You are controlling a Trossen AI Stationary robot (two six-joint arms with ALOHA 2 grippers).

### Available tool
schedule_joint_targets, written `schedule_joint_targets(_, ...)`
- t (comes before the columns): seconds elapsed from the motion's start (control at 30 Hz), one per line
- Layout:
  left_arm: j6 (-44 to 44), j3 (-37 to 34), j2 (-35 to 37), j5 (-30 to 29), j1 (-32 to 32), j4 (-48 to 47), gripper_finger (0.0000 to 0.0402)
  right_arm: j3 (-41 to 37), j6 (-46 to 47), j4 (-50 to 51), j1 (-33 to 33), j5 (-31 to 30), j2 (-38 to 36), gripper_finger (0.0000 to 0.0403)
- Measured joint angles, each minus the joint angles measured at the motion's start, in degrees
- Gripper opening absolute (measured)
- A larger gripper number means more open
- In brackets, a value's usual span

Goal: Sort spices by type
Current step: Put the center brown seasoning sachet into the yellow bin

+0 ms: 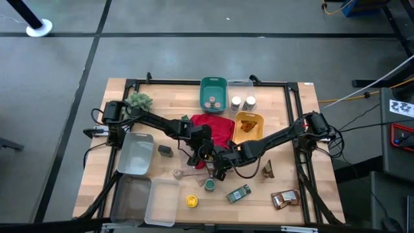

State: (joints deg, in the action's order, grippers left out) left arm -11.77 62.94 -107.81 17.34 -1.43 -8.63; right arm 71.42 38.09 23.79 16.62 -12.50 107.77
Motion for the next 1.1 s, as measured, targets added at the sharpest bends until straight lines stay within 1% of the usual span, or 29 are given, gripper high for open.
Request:
schedule_joint_targets(0.13,-0.68,0.04,0.00,-0.11,0.00,-0.38,0.0090,0.00,-0.03,-0.06,0.00,0.14,0.04,0.0142)
schedule_joint_targets(0.23,-1.74,0.15,0.00,-0.10,0.00,-0.74,0.0090,0.00,-0.66,-0.33,0.00,0.29,0.04,0.0126)
schedule_joint_targets(0.33,-1.96,0.15,0.02,-0.08,0.00,-0.82,0.0090,0.00,-1.11,-0.40,0.00,0.65,0.07,0.0097)
schedule_joint_targets(0.53,-2.29,0.15,0.02,0.09,-0.03,-0.99,0.0090,0.00,-2.77,-0.46,-0.07,0.68,0.07,0.0015)
schedule_joint_targets(0.57,-2.30,0.15,0.02,0.10,-0.04,-0.98,0.0090,0.00,-2.90,-0.48,-0.07,0.68,0.07,0.0009)
schedule_joint_targets(0.7,-2.34,0.15,0.02,0.14,-0.07,-1.08,0.0090,0.00,-3.65,-0.44,-0.09,0.68,0.07,0.0016)
schedule_joint_targets(0.83,-2.43,0.15,0.25,0.07,-0.07,-1.17,0.0090,0.01,-3.91,-0.15,-0.09,0.68,0.06,0.0005)
schedule_joint_targets(1.1,-1.05,0.34,2.79,-0.15,0.04,-0.58,0.0090,0.15,-4.20,1.01,-0.20,0.58,-3.35,0.0004)
